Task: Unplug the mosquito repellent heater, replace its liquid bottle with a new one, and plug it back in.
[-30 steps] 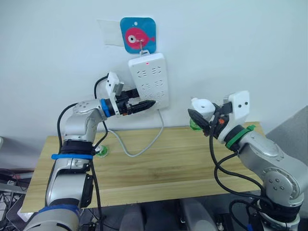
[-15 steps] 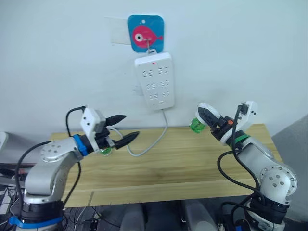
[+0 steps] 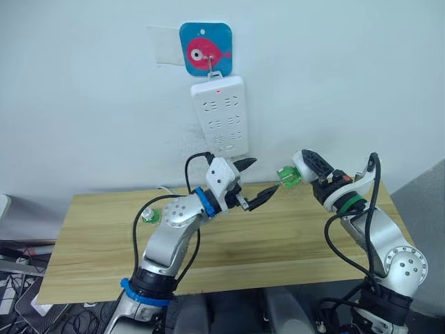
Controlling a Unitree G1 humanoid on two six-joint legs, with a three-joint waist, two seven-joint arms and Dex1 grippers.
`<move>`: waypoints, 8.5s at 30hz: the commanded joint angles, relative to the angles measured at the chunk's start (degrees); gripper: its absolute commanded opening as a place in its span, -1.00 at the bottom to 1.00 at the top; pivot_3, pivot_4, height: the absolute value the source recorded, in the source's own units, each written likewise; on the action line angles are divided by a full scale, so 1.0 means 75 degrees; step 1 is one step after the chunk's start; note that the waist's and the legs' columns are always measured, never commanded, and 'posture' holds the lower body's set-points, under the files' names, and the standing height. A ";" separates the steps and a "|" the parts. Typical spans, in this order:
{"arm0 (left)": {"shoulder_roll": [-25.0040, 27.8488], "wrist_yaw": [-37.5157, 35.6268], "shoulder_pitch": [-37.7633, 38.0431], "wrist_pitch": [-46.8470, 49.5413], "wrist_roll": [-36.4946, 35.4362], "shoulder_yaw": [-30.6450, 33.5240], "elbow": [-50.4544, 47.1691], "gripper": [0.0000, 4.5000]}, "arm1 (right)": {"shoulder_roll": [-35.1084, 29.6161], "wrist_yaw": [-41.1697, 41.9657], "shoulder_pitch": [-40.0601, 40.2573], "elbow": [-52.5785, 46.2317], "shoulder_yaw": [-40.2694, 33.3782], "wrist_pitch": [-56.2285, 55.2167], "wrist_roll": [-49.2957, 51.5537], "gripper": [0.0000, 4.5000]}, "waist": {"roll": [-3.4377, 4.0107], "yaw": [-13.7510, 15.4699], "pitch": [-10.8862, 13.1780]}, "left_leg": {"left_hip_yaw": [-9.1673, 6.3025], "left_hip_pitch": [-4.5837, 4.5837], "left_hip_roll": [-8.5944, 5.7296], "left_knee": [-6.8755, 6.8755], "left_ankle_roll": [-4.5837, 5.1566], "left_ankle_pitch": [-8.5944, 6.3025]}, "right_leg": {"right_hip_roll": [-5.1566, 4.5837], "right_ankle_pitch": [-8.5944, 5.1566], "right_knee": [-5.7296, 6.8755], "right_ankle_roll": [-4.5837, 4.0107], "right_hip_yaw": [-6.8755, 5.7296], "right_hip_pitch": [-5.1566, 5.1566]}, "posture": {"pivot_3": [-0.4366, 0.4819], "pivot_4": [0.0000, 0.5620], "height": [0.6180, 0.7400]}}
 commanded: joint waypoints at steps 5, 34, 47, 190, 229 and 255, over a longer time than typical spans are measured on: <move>-0.0401 -0.0135 -0.0286 -0.0437 0.0018 -0.0307 0.0495 0.98 | -0.0368 -0.0231 0.0111 -0.0548 0.0712 -0.0784 0.0602 0.38 | 0.0000 -0.0041 0.0000 | 0.0006 0.0000 -0.0005 0.0005 0.0000 0.0001 | -0.0003 -0.0001 0.0002 0.0002 0.0003 0.0002 | -0.44 -0.25 1.00; -0.0070 -0.0686 -0.0294 -0.1013 0.0219 -0.0505 0.0750 0.01 | -0.2292 0.0207 0.0198 -0.0347 0.1847 -0.1209 0.1755 0.79 | 0.0000 -0.0099 0.0000 | 0.0003 -0.0001 -0.0005 0.0006 0.0001 0.0002 | -0.0002 -0.0003 0.0002 0.0005 0.0002 0.0003 | -0.46 -0.21 1.00; 0.1418 -0.2985 -0.0256 -0.2751 0.0040 -0.0512 0.0973 0.01 | -0.6000 0.4664 -0.2523 0.4753 0.3035 0.4487 0.2809 0.98 | -0.0008 0.0053 0.0014 | 0.0006 -0.0005 -0.0004 0.0001 0.0014 0.0000 | -0.0004 -0.0002 -0.0013 0.0002 -0.0001 0.0005 | -0.28 -0.15 1.00; 0.2246 0.1112 -0.2018 0.6053 -0.8494 0.1449 0.0316 0.99 | -0.6060 1.1197 -0.3287 0.4531 0.2487 0.5833 -0.3406 0.32 | -0.0019 0.0270 0.0017 | -0.0044 -0.0031 -0.0028 0.0109 0.0035 0.0007 | -0.0018 0.0001 0.0021 0.0014 -0.0032 0.0008 | -0.26 -0.30 1.00; 0.1852 0.2914 -0.2539 -1.0425 0.6033 -0.0786 0.3856 0.34 | -0.6128 1.0360 -0.3749 0.5231 0.2913 0.5920 -0.1546 0.32 | -0.0015 0.0509 0.0015 | 0.0054 -0.0028 -0.0020 0.0115 0.0107 -0.0035 | -0.0071 0.0026 0.0008 0.0045 -0.0004 0.0003 | -0.26 -0.24 1.00; 0.2488 0.0956 -0.1928 0.7089 -1.1400 0.0578 0.1915 0.00 | -0.6355 1.0970 -0.3404 0.3949 0.2693 0.5884 -0.2695 0.32 | 0.0000 0.0171 0.0006 | -0.0033 -0.0062 -0.0039 0.0144 0.0106 -0.0032 | -0.0055 0.0012 0.0012 0.0065 -0.0056 0.0000 | -0.32 -0.29 1.00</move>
